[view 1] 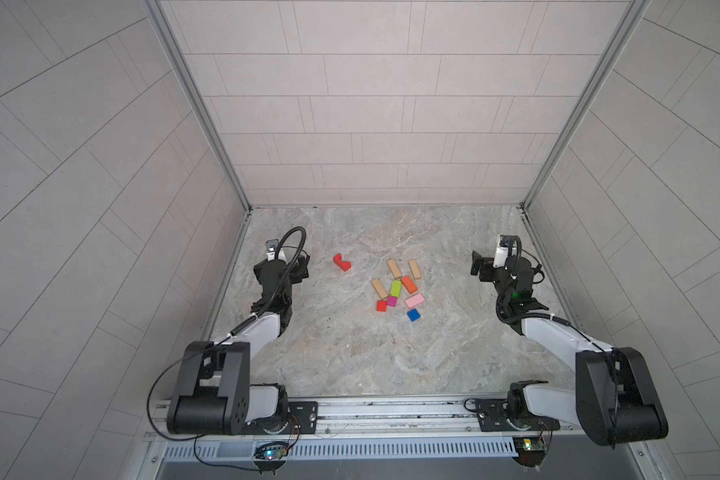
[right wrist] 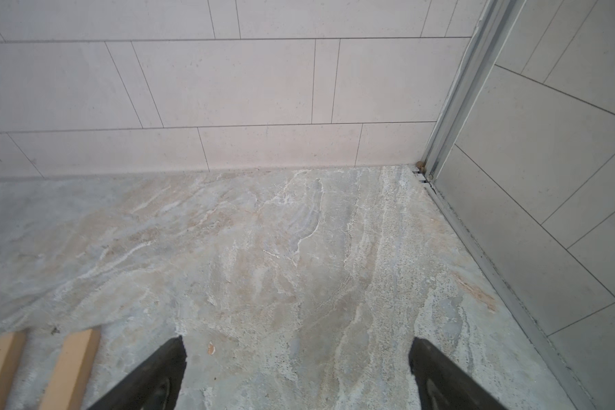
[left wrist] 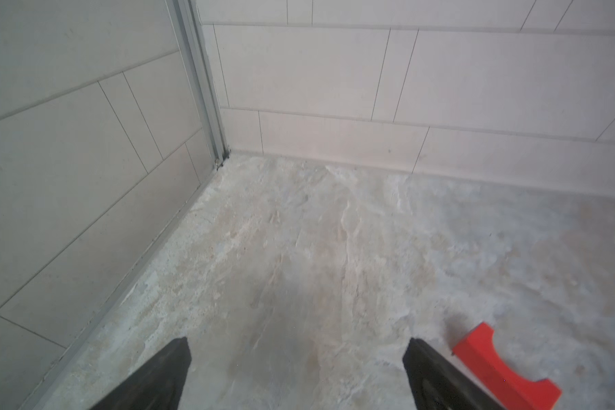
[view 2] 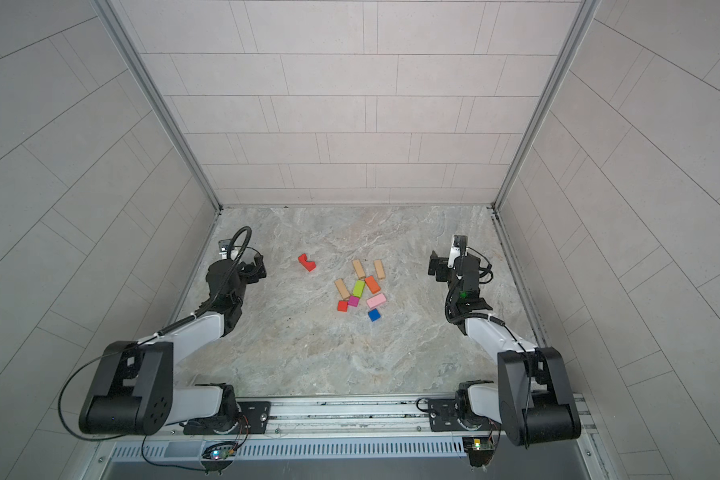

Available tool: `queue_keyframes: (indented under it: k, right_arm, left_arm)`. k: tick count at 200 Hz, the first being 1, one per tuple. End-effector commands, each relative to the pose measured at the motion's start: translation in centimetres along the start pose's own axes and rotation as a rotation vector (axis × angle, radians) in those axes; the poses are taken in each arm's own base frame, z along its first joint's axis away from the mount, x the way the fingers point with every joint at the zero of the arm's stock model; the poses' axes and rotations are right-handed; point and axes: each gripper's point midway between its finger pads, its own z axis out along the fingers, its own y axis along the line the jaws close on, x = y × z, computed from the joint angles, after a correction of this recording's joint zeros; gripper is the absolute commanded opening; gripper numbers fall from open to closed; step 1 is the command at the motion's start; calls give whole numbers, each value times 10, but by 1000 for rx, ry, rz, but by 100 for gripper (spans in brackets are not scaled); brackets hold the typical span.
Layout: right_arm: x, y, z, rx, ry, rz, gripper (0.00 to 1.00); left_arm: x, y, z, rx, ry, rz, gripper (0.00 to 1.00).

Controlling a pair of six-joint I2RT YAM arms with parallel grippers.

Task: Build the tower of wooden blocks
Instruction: 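Move the left gripper toward the red arch while the right reaches the planks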

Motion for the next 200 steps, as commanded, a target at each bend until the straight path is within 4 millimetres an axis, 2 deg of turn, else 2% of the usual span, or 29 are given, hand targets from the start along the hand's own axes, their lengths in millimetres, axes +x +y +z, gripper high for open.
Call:
queue_keyframes:
  k: [1,6,22,44,69,99,129,169,200]
  right_arm:
    - [10,1,-9,18,124,159,99]
    - [0,8,-9,-10,128,166,99]
    - [-2,21,-9,-29,182,196,99]
    - [8,36,-7,-45,313,215,99]
    - [19,69,-12,-122,420,144,99]
    - [37,103,-17,-165,504,121,99]
    - [50,134,-16,-206,578,107,99]
    - [66,145,-4,-186,655,120,99]
    - [82,162,10,-149,676,97,99]
  left_arm:
    - [-10,-2,-6,-29,159,-74,99]
    - [-10,-6,-6,-14,196,-84,99]
    - [-12,-18,-9,36,287,-126,99]
    - [-17,-31,-24,109,364,-165,99]
    - [-15,-34,-48,137,447,-192,99]
    - [2,-68,-81,361,618,-189,100]
    - [18,-87,-108,501,694,-226,100]
    - [30,-103,-128,614,715,-246,100]
    - [38,-136,-145,725,758,-220,100]
